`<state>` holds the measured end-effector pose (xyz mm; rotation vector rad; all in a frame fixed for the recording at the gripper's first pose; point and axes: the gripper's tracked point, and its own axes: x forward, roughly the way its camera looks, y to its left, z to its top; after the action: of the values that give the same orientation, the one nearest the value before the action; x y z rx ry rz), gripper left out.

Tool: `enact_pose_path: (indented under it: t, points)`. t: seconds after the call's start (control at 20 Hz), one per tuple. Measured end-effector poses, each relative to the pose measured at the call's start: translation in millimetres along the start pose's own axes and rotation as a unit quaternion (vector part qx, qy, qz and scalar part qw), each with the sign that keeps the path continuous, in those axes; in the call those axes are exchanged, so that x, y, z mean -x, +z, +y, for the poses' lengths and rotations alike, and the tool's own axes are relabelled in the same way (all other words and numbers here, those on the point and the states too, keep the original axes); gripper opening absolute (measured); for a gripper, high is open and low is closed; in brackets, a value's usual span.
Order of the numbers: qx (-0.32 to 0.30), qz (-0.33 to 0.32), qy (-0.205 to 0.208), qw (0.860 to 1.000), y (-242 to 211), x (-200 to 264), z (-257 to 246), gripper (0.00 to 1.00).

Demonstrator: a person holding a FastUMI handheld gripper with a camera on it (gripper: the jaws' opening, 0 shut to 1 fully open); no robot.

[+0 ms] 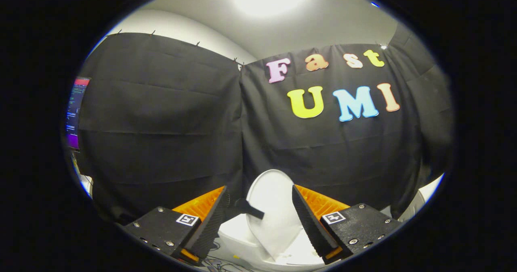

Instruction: Open the toilet lid.

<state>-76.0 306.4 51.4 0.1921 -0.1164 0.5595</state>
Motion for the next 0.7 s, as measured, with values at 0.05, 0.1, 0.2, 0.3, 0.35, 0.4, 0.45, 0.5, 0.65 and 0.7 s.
enact_pose_path:
  t: [0.05, 0.1, 0.2, 0.3, 0.35, 0.4, 0.45, 0.5, 0.65, 0.7]
  points:
    - [0.000, -0.008, -0.013, 1.000, 7, 0, -21, 0.95]
    - [-0.003, -0.017, -0.020, 1.000, 14, -2, -34, 0.95]
    - [-0.011, -0.034, -0.040, 0.999, 25, 0, -70, 0.95]
    - [-0.012, -0.046, -0.072, 0.996, 32, 3, -110, 0.95]
    - [-0.007, -0.048, -0.084, 0.995, 34, 4, -130, 0.95]
    - [-0.002, -0.049, -0.093, 0.994, 35, 4, -146, 0.95]
    - [0.006, -0.052, -0.101, 0.994, 39, 4, -164, 0.95]
    - [0.012, -0.055, -0.109, 0.992, 40, 9, -179, 0.95]
    - [0.019, -0.069, -0.127, 0.989, 46, 21, -221, 0.95]
    - [0.017, -0.069, -0.125, 0.990, 43, 25, -231, 0.95]
